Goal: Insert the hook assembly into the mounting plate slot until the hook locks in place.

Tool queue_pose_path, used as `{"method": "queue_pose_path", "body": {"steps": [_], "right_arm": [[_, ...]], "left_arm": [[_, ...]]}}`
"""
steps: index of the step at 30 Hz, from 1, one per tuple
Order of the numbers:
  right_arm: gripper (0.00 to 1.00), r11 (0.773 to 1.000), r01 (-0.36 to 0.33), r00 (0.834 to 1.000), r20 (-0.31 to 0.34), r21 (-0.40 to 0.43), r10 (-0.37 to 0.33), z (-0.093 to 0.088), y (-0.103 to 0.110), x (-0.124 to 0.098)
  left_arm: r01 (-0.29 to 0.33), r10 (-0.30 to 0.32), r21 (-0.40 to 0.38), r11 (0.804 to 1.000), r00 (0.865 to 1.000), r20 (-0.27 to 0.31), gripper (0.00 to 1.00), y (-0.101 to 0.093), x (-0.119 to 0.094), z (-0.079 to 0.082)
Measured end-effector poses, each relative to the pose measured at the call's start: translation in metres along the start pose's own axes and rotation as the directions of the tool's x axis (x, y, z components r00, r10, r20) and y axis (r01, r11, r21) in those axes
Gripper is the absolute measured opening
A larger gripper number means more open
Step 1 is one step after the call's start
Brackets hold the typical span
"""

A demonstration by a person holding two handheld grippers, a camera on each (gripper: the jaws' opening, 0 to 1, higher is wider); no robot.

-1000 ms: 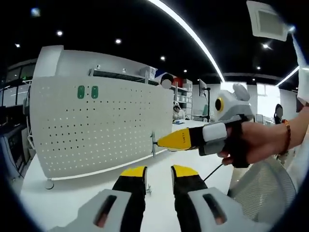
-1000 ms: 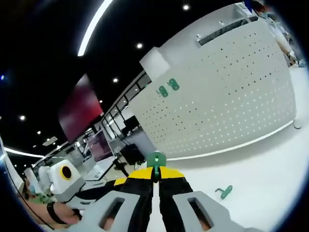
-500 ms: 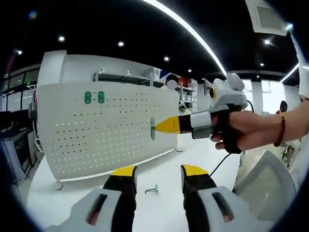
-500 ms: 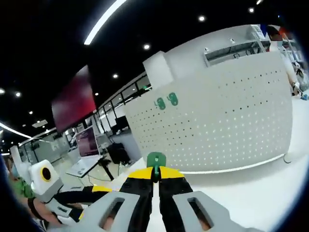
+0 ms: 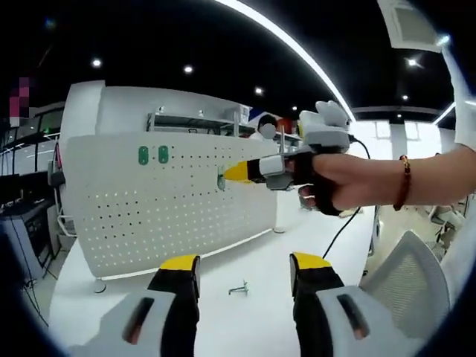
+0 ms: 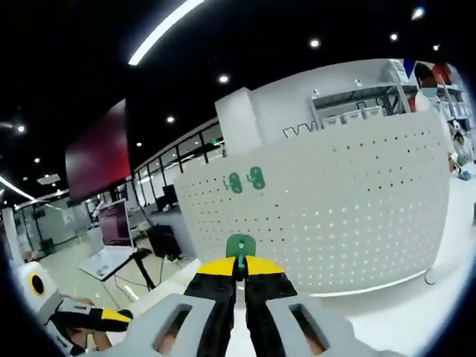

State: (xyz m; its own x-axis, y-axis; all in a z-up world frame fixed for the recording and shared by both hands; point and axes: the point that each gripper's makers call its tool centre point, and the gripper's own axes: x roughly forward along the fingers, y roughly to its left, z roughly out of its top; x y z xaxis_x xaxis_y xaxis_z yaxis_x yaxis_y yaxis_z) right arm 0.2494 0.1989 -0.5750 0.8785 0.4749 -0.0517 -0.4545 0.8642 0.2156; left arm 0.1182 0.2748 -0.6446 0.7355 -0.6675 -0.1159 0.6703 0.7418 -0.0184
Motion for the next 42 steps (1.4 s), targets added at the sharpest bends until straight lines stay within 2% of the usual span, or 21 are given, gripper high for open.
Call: {"method": "queue_pose_path", "body": {"steps": [2,3,9,16,25,35,42], "right_arm": [[0.01,1.000,0.013,1.000,0.021,-0.004,-0.013,0.010,-0.002,0.004],[0.01,0.999,0.021,0.999,0.032,-0.032,-0.020,0.016,-0.003,0.006],[0.01,0.994,0.044,0.998,0.038,-0.098,-0.041,0.029,-0.006,0.016],[0.01,0.990,0.077,0.997,0.037,-0.118,-0.073,0.033,-0.014,0.026],[0.01,0.983,0.122,0.991,0.064,-0.136,-0.114,0.039,-0.021,0.041],[0.01,0.972,0.150,0.985,0.117,-0.181,-0.130,0.063,-0.023,0.065],[0.01,0.965,0.177,0.980,0.124,-0.196,-0.155,0.070,-0.029,0.078]], "left_arm": [[-0.007,0.007,-0.004,1.000,1.000,0.002,0.53,0.000,-0.002,0.000],[-0.009,0.009,-0.016,1.000,1.000,0.006,0.54,-0.001,-0.003,-0.001],[0.003,-0.003,-0.029,1.000,1.000,-0.011,0.56,0.001,-0.005,-0.006],[-0.018,0.018,-0.017,1.000,1.000,-0.008,0.62,0.012,-0.007,-0.001],[-0.031,0.031,-0.025,0.999,1.000,0.002,0.71,0.018,-0.009,0.001],[-0.053,0.054,-0.007,0.999,0.999,0.009,0.74,0.033,-0.017,0.003],[-0.067,0.067,-0.015,0.998,0.998,-0.004,0.76,0.039,-0.020,0.000]]}}
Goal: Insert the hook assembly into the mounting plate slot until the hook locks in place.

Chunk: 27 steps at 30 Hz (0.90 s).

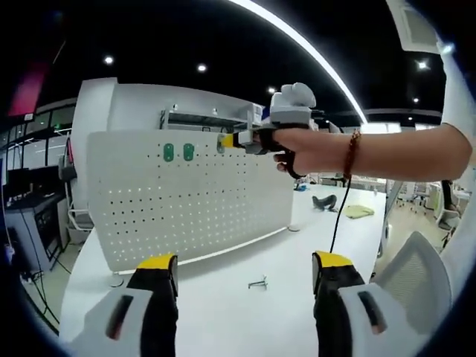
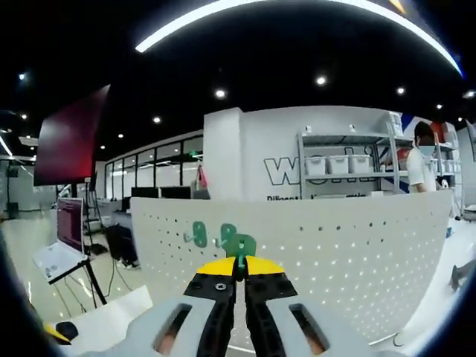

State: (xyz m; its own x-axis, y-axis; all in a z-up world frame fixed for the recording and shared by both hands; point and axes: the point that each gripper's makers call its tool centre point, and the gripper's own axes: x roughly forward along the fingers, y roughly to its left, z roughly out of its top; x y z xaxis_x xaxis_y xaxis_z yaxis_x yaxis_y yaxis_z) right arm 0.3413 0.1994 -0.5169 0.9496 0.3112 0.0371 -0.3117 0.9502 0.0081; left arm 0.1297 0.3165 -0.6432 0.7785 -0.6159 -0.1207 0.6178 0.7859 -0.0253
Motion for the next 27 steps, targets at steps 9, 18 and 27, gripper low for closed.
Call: {"method": "queue_pose_path", "body": {"steps": [9,18,27], "right_arm": [[0.01,0.999,0.031,0.999,-0.006,-0.020,-0.032,-0.002,-0.009,0.010],[0.01,0.998,0.053,0.999,-0.009,-0.027,-0.053,0.000,-0.013,0.024],[0.01,0.997,0.067,0.998,-0.007,-0.026,-0.067,-0.001,-0.017,0.036]], "left_arm": [[-0.006,0.006,-0.007,1.000,1.000,-0.003,0.78,0.004,0.001,-0.002],[-0.006,0.006,-0.004,1.000,1.000,-0.016,0.78,0.008,0.002,-0.006],[0.001,-0.001,-0.007,1.000,1.000,-0.030,0.78,0.008,0.001,-0.010]]}}
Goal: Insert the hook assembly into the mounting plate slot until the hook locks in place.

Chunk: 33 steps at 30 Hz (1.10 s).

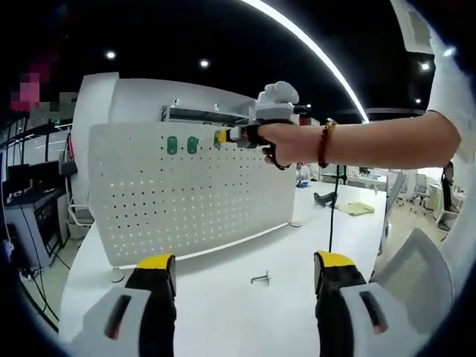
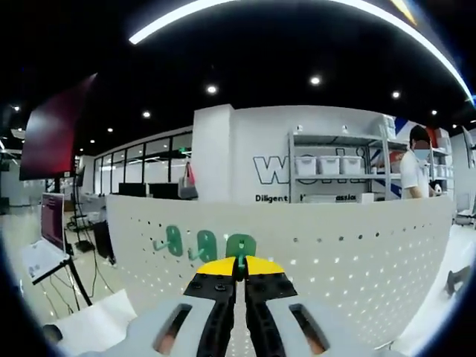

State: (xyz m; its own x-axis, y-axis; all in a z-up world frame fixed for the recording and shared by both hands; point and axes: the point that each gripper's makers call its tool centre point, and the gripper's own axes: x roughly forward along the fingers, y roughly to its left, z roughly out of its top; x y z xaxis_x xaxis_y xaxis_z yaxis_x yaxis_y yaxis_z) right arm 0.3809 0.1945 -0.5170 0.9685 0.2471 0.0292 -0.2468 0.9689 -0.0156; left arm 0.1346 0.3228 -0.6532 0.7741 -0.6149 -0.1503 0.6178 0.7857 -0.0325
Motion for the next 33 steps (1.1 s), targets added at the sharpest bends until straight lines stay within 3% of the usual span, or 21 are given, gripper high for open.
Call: {"method": "queue_pose_path", "body": {"steps": [6,12,33], "right_arm": [[0.01,1.000,0.018,1.000,-0.010,-0.004,-0.018,0.001,-0.003,0.010],[0.01,0.997,0.031,0.999,-0.010,-0.072,-0.032,0.002,-0.002,0.019],[0.02,0.994,0.103,0.993,-0.061,-0.033,-0.105,-0.015,-0.008,0.035]], "left_arm": [[-0.002,0.002,0.004,1.000,1.000,0.003,0.78,0.002,0.001,0.002],[0.002,-0.002,0.003,1.000,1.000,0.011,0.79,-0.001,0.002,0.003],[-0.024,0.024,-0.025,0.999,1.000,0.009,0.78,0.013,0.000,-0.004]]}}
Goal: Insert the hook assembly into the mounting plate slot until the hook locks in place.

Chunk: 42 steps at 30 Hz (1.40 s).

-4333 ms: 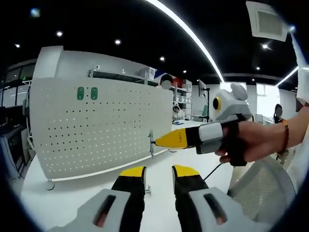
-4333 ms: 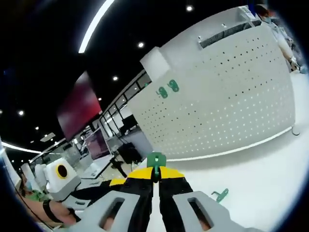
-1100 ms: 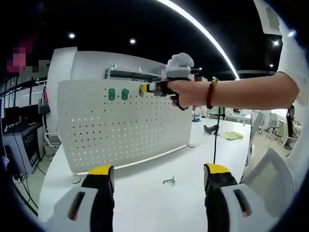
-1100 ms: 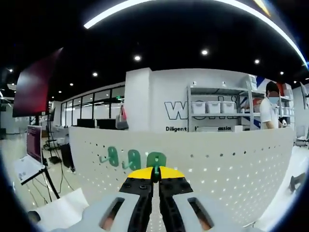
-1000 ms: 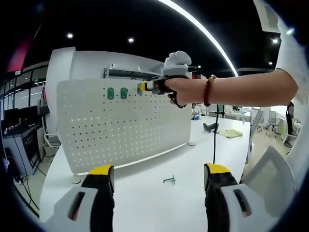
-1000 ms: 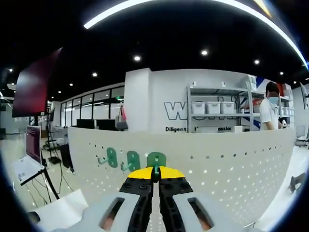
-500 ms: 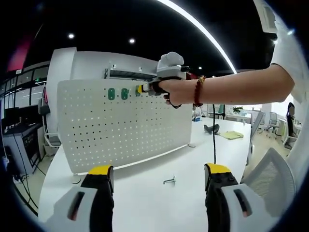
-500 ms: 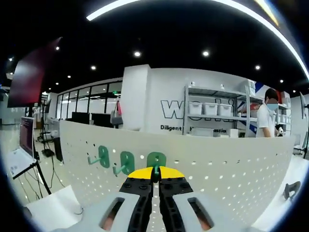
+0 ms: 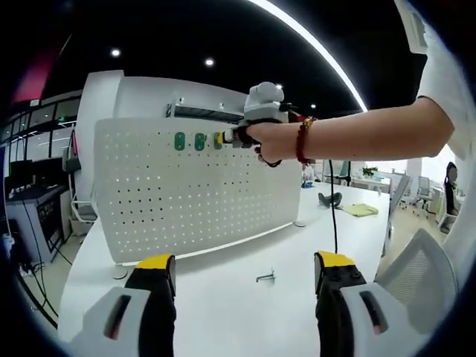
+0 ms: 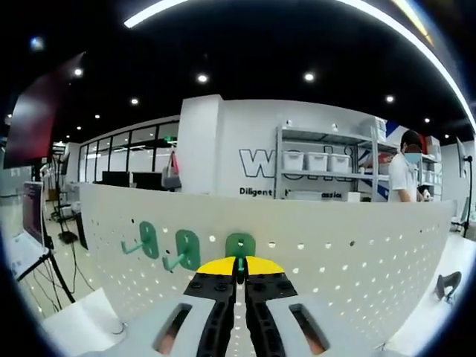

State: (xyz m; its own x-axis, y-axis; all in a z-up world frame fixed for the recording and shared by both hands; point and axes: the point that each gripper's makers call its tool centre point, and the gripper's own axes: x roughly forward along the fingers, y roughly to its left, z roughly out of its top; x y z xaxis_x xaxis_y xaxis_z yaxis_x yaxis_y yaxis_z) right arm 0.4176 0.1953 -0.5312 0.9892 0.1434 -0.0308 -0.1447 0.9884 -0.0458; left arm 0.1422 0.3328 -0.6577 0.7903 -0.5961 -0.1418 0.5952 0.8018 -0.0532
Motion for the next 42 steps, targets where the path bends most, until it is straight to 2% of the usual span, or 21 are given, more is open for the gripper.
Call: {"method": "queue_pose_path", "body": {"steps": [5,8,10,11,13,16,26,34,42], "right_arm": [[0.02,1.000,0.010,1.000,0.011,-0.001,-0.010,0.000,-0.001,0.001],[0.02,0.999,0.007,1.000,-0.004,0.035,-0.007,-0.001,-0.002,0.003],[0.02,0.999,0.009,0.999,-0.035,-0.052,-0.011,-0.001,-0.003,0.003],[0.02,0.999,0.011,0.999,-0.030,-0.038,-0.012,0.000,-0.001,0.004],[0.04,0.998,-0.020,0.999,-0.029,0.052,0.022,-0.001,0.001,0.005],[0.05,1.000,-0.025,0.999,-0.031,0.014,0.025,-0.002,-0.001,0.006],[0.10,0.998,-0.056,0.998,-0.038,0.039,0.057,-0.002,-0.002,0.002],[0.12,0.996,-0.080,0.996,-0.043,0.032,0.081,-0.002,-0.005,-0.014],[0.12,0.994,-0.103,0.994,-0.044,0.035,0.104,-0.009,-0.005,-0.041]], "left_arm": [[-0.001,0.001,0.000,1.000,1.000,0.001,0.78,0.001,0.001,0.001],[0.001,-0.001,-0.002,1.000,1.000,0.000,0.78,0.000,0.002,0.001],[0.007,-0.007,0.002,1.000,1.000,-0.003,0.78,-0.002,0.003,0.001],[0.009,-0.009,0.002,1.000,1.000,-0.001,0.78,-0.002,0.003,0.002],[0.011,-0.011,-0.002,1.000,1.000,0.005,0.78,-0.003,0.003,0.003],[0.017,-0.016,-0.026,1.000,1.000,0.018,0.78,-0.004,0.003,0.003],[0.021,-0.021,-0.019,1.000,1.000,0.012,0.78,-0.008,0.005,0.004],[0.025,-0.025,-0.009,1.000,1.000,0.002,0.77,-0.017,0.006,0.004],[0.034,-0.034,0.003,0.999,0.999,0.001,0.76,-0.028,0.003,0.005]]}}
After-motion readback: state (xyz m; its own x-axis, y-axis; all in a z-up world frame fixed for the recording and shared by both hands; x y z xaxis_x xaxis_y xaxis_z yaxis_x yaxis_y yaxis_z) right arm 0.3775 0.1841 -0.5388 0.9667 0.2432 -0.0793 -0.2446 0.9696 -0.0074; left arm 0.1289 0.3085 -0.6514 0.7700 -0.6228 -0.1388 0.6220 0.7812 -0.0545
